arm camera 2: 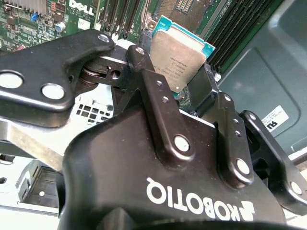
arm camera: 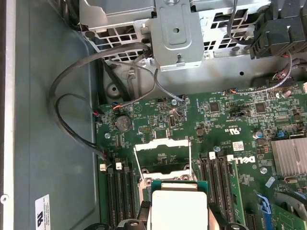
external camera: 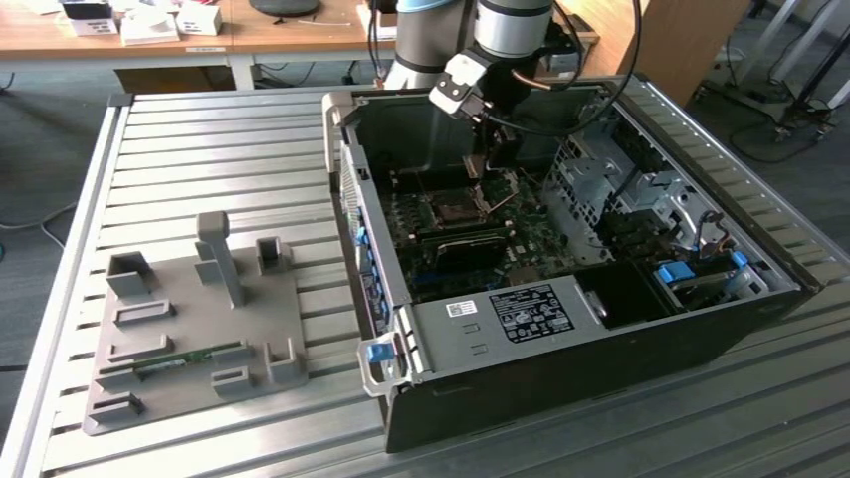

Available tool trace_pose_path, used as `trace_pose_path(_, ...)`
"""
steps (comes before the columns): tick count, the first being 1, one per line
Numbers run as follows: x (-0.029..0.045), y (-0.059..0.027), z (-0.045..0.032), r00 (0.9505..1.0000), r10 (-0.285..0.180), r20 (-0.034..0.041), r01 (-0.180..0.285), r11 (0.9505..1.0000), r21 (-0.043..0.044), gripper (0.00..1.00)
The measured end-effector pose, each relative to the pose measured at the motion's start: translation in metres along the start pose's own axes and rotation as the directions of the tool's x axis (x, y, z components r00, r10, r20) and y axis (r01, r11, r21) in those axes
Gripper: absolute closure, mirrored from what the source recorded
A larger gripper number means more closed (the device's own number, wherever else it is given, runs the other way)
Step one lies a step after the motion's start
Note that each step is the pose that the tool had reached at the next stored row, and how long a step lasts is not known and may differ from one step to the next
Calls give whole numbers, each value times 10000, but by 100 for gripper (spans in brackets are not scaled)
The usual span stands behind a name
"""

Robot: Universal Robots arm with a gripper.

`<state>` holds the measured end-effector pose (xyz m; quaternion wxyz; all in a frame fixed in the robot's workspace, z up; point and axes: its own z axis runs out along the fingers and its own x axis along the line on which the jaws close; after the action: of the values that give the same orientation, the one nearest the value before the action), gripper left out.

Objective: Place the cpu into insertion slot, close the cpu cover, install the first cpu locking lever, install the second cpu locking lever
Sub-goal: 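Place the cpu into insertion slot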

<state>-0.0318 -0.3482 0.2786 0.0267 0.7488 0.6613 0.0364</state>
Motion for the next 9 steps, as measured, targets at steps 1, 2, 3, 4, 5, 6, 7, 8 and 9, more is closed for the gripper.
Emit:
trace_pose_path(1, 0, 0, 0, 10000, 1, 0, -1, 10000, 0, 46)
trace_pose_path(2, 0, 0, 0, 10000, 8, 0, -8, 10000, 0, 46)
trace_pose_path(3, 0, 0, 0, 10000, 34, 3, -34, 10000, -1, 46)
trace_pose_path(4, 0, 0, 1, 10000, 90, 7, -90, 10000, -2, 46)
trace_pose_path(5, 0, 0, 1, 9999, 169, 14, -169, 9999, -4, 46)
trace_pose_path(6, 0, 0, 1, 9997, 263, 22, -263, 9997, -5, 46)
trace_pose_path(7, 0, 0, 1, 9993, 369, 32, -369, 9993, -8, 46)
trace_pose_path(8, 0, 0, 2, 9988, 497, 43, -497, 9988, -11, 46)
trace_pose_path(9, 0, 0, 2, 9978, 657, 56, -657, 9978, -15, 46)
